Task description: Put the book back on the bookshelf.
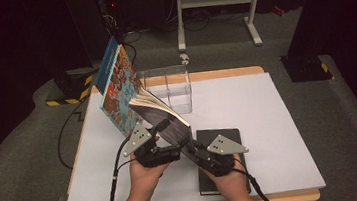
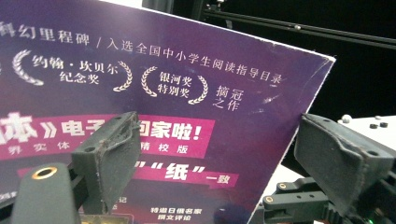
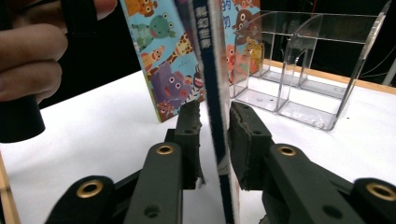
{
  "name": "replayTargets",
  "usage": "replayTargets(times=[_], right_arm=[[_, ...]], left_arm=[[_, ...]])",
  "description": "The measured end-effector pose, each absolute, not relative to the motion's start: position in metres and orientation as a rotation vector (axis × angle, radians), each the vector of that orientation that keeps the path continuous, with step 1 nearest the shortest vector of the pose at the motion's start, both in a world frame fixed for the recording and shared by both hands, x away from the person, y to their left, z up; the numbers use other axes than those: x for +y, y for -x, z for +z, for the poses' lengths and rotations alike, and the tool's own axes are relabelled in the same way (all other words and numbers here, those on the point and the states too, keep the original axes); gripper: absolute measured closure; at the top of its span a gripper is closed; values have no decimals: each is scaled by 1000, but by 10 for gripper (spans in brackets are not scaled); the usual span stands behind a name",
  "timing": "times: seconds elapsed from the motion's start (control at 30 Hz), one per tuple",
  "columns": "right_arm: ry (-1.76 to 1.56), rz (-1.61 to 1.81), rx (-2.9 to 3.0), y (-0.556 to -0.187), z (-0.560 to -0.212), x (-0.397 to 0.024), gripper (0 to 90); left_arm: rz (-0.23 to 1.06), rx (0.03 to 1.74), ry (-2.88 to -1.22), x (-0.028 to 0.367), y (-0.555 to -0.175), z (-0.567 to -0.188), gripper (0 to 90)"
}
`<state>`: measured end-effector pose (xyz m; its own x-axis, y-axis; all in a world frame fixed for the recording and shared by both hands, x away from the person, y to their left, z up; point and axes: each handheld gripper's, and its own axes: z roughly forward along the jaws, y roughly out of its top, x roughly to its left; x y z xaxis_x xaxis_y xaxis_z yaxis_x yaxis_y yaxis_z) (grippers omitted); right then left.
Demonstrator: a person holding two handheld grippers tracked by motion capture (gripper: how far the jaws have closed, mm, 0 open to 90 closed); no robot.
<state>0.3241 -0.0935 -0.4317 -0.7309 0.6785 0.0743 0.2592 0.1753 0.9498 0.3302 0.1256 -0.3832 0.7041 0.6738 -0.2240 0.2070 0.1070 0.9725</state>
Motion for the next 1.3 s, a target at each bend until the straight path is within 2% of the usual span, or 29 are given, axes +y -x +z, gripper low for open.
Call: replayTargets(times=[0.3,0.43,0.6,0.77,1.03,1.13,1.3], right_arm=[[-896,1640,2113,-330,-431,-88,762],[-870,1640,2132,-327,-430,-81,754],[-819,1661,2181,-323,-429,-71,687],[-796,1666,2223,-315,-428,-78,619],[-837,1593,2183,-300,-427,-133,560],[-938,1559,2112,-308,-435,-161,554],[-1034,1560,2045,-315,-446,-194,558]], left_arm=[[388,753,-1471,125,-326,-377,146],[430,778,-1487,119,-327,-377,143],[503,825,-1523,118,-327,-378,164],[543,833,-1530,120,-325,-380,198],[607,829,-1546,119,-314,-377,316],[653,820,-1560,119,-308,-375,398],[752,820,-1572,123,-298,-372,597]])
